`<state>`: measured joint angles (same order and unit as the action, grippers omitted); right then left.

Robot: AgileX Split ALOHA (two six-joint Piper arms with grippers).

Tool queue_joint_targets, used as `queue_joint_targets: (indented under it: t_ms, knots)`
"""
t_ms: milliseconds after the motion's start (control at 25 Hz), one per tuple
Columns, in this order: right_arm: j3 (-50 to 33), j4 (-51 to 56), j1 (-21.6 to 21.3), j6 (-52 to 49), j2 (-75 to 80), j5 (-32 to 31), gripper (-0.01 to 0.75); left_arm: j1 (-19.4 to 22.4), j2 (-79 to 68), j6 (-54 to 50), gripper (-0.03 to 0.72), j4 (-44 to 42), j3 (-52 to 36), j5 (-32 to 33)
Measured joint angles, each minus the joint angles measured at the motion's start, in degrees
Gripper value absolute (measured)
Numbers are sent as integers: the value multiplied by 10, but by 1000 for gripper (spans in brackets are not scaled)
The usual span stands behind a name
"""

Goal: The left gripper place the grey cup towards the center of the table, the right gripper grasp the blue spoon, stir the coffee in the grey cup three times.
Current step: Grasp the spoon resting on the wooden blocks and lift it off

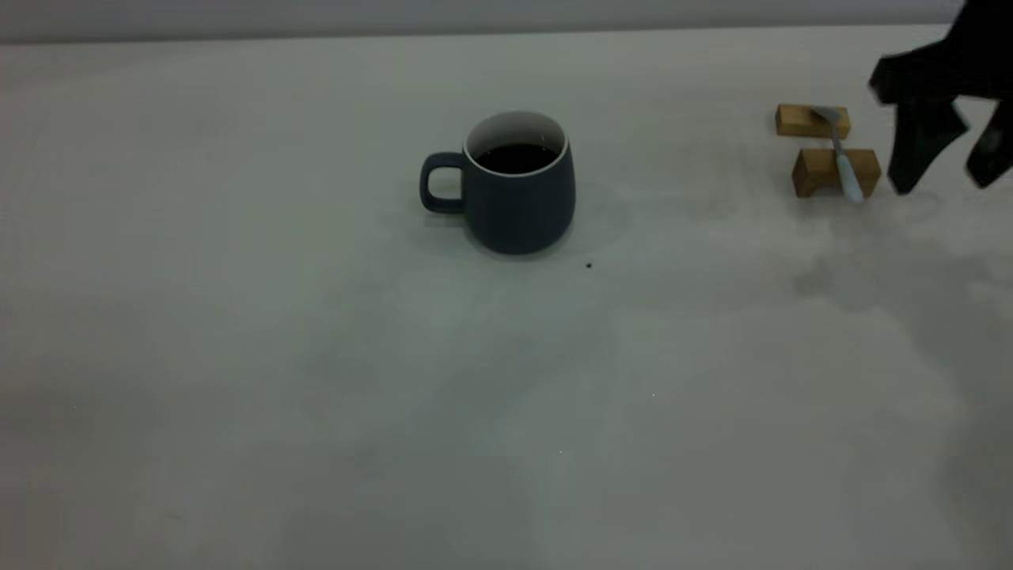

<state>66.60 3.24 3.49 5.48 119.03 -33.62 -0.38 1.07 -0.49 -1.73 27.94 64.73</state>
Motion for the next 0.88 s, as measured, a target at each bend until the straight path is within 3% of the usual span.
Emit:
queue_joint_targets:
  t_ms: [880]
  knots:
    - [197, 0, 0, 70, 192, -15, 591, 0, 0, 0, 262, 0, 0, 0]
